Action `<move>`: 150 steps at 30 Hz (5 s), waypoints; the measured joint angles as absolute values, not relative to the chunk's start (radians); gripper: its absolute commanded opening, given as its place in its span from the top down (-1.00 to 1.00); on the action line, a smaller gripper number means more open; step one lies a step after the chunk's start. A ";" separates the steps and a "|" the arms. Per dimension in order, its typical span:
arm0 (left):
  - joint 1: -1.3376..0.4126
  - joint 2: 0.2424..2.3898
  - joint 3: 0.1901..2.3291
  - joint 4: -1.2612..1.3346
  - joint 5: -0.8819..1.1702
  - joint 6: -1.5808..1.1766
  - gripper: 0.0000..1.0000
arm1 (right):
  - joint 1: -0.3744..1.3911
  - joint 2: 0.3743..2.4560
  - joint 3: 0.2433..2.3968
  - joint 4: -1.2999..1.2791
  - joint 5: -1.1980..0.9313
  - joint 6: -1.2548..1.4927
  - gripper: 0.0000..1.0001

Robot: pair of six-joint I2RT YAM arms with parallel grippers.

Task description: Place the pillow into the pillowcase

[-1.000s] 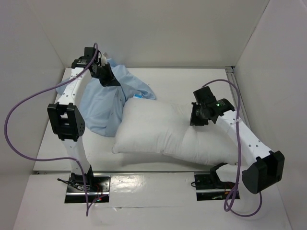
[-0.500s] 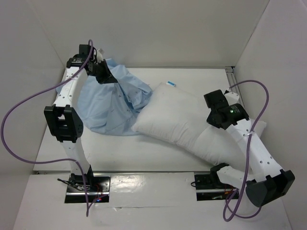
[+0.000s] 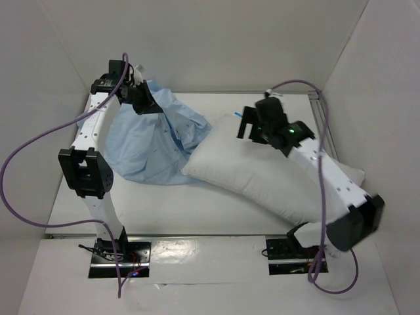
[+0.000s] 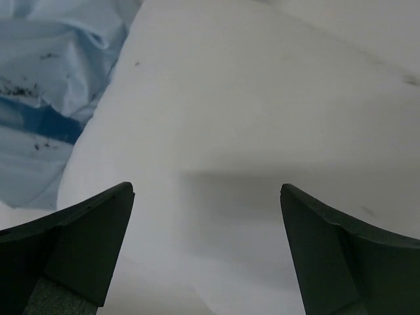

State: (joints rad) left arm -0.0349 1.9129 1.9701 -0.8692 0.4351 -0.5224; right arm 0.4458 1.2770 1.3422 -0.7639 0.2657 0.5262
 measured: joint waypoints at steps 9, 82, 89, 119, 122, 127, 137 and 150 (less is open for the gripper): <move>-0.095 1.884 1.934 -0.868 0.393 -0.518 1.00 | 0.648 1.698 1.482 -0.696 0.268 0.566 -1.00; -0.121 1.714 1.798 -0.883 0.343 -0.470 1.00 | 0.728 2.160 1.818 -0.405 0.065 0.088 -0.33; -0.121 1.685 1.792 -0.886 0.337 -0.469 1.00 | 0.728 2.236 1.915 -0.404 0.075 0.098 1.00; -0.253 1.606 1.519 -0.855 0.333 -0.390 1.00 | 0.498 1.910 1.553 -0.217 0.135 0.260 1.00; -0.274 1.607 1.523 -0.818 0.339 -0.397 1.00 | 0.487 1.970 1.630 -0.209 0.132 0.250 1.00; -0.326 1.666 1.608 -0.770 0.343 -0.405 1.00 | 0.458 2.096 1.806 -0.204 0.126 0.236 1.00; -0.345 1.677 1.550 -0.732 0.338 -0.391 1.00 | 0.409 1.966 1.573 -0.192 0.115 0.194 1.00; -0.422 1.499 1.410 -0.825 0.389 -0.363 1.00 | 0.389 1.733 1.362 -0.303 0.076 0.267 -0.75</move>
State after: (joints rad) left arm -0.4225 1.4994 1.4097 -0.8249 0.3893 -0.3630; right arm 0.3889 1.7332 1.3624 -0.3027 0.0757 0.2668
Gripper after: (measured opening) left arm 0.027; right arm 0.677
